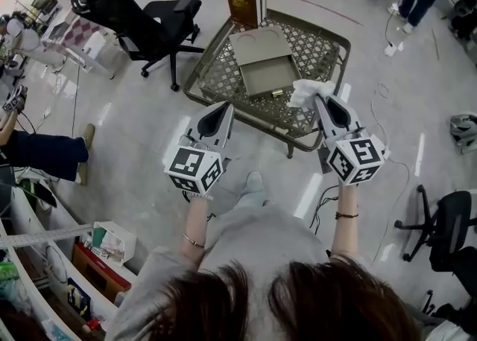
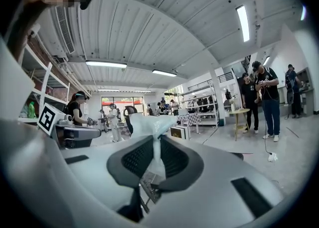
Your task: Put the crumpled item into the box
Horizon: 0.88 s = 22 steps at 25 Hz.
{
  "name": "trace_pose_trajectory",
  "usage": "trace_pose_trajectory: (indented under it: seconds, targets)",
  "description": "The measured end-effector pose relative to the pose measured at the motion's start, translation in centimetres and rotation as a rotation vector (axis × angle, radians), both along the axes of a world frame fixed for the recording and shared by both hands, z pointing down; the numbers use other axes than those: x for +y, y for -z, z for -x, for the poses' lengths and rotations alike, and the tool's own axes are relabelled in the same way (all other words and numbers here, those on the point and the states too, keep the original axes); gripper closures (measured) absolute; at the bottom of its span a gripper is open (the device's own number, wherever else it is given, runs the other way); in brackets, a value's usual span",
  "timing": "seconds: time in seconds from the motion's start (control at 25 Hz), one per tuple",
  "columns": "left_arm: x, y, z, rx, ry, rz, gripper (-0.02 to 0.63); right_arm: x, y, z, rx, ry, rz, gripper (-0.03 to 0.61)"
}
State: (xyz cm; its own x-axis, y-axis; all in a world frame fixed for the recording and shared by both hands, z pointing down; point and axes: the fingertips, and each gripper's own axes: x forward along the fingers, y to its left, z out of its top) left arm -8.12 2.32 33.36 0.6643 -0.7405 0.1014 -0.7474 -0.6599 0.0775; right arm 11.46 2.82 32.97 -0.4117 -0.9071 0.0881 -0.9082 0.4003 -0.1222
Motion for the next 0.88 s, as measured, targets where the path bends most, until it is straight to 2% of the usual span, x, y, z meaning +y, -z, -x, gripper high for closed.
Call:
trace_pose_trajectory:
  seconds: [0.64,0.88]
  targets:
    - [-9.2,-2.1,0.0,0.007,-0.071,0.045,0.597,-8.1,-2.2,-0.6,-0.007,-0.090,0.051,0.523]
    - [-10.8,-2.8,-0.5,0.011,-0.100,0.067,0.597,-9.3,-3.7,-1.2,0.004,-0.158,0.113,0.523]
